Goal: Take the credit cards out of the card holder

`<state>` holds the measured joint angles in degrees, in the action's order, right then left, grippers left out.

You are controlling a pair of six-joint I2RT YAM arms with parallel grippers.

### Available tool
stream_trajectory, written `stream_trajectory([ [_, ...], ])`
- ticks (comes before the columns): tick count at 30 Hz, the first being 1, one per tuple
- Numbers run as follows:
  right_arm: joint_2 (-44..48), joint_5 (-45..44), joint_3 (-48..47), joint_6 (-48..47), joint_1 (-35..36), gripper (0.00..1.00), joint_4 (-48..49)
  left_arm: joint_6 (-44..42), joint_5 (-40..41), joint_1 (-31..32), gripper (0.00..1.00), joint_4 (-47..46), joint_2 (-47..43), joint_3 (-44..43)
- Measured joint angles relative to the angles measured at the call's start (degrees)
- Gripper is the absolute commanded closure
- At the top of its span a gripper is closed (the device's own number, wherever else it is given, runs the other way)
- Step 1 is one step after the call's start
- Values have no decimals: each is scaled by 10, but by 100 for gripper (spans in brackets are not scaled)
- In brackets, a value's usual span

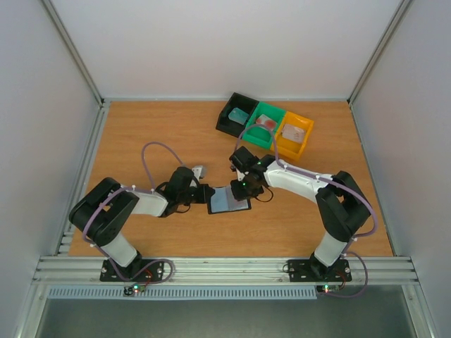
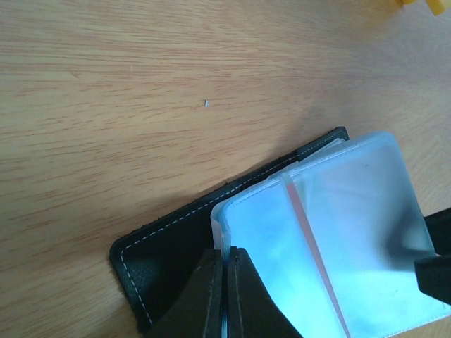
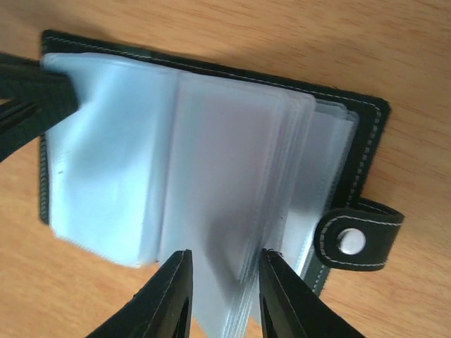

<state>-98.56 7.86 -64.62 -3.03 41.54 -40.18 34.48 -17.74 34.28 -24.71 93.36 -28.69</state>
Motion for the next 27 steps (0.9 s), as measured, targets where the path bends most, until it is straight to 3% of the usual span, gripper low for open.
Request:
stream_trajectory([
  [6, 8, 43, 0, -10, 3, 53, 20, 2, 0, 4, 100, -4, 1, 0],
  [9, 10, 54, 0, -11, 3, 50, 28, 3, 0, 5, 100, -5, 1, 0],
  [15, 33, 63, 0, -21, 3, 56, 33, 9, 0, 5, 100, -6, 3, 0],
  [18, 43, 75, 2, -26, -2, 70, 39, 9, 0, 5, 100, -7, 4, 0],
  [23, 56, 123, 35, -22, -28, 80, 78, 10, 0, 5, 100, -9, 4, 0],
  [27, 36, 139, 43, -17, -43, 81, 95, 11, 0, 5, 100, -9, 4, 0],
])
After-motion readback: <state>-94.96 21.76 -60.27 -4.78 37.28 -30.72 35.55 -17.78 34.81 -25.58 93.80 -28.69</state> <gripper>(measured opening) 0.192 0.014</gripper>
